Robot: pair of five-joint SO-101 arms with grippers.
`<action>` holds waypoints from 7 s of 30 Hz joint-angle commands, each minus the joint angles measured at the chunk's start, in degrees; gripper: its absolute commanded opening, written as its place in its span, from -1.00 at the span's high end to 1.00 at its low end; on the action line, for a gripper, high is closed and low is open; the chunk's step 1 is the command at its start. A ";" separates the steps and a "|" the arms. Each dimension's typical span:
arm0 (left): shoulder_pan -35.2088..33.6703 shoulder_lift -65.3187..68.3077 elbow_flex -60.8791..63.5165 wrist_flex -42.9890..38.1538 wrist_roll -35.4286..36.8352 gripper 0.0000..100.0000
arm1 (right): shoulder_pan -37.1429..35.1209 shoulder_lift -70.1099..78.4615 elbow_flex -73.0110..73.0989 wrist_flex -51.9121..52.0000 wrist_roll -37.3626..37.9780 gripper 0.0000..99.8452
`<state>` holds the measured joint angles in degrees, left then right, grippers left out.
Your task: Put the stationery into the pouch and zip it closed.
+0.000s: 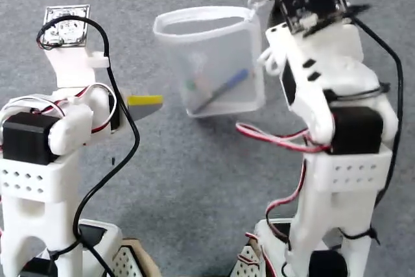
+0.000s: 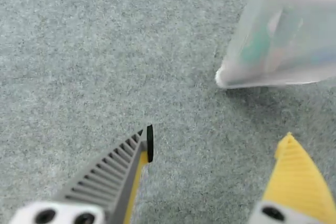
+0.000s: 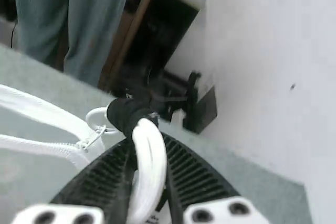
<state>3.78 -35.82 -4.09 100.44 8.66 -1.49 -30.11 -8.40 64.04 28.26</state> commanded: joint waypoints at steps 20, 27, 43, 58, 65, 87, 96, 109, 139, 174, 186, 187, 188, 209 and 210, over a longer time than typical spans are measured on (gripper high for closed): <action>4.53 -0.44 8.66 -13.27 2.29 0.25 | -20.66 0.22 -14.37 25.41 0.70 0.98; 4.44 -0.35 8.84 -17.32 2.29 0.26 | -26.64 -0.22 -22.73 33.76 3.78 0.98; 1.89 8.35 6.99 -21.36 3.96 0.25 | -29.63 -2.77 -24.92 35.96 4.31 0.98; 1.63 -2.29 1.63 -12.22 -1.58 0.25 | -23.30 -2.77 -15.87 26.02 4.04 0.98; 2.15 -4.40 -5.85 -5.63 -1.76 0.25 | -22.68 -2.86 -11.82 22.24 3.87 0.98; 19.30 -4.31 -13.76 -1.49 2.29 0.25 | -22.77 -3.21 -10.33 20.48 1.76 0.98; 22.20 -4.31 -6.02 -8.62 2.20 0.26 | -22.77 -3.30 -11.38 21.27 1.76 0.98; 22.20 -4.31 2.86 -17.23 1.76 0.26 | -23.03 -3.30 -22.64 27.96 1.76 0.98; 12.79 -4.31 8.22 -22.95 1.85 0.52 | -23.12 -3.30 -25.01 29.71 -0.62 0.98; 12.62 -5.01 -0.04 -12.92 2.29 0.45 | -23.12 -2.95 -24.66 29.45 -0.53 0.98; 22.90 -5.01 -3.65 -11.34 2.37 0.45 | -22.95 -3.21 -24.84 29.36 -0.62 0.98; 22.90 -5.01 -3.47 -11.43 2.37 0.44 | -22.95 -3.12 -24.84 29.36 -0.62 0.98; 22.99 -5.01 -3.21 -11.60 2.37 0.44 | -22.95 -3.12 -24.92 29.36 -0.62 0.98; 28.09 -4.22 1.45 -17.93 6.77 0.44 | -22.95 -3.21 -24.92 29.36 -0.62 0.98; 28.35 -4.22 1.89 -18.55 6.77 0.44 | -22.95 -3.21 -24.92 29.36 -0.62 0.98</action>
<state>30.33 -39.78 -2.51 84.18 14.81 -24.88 -32.04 -30.46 94.02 28.44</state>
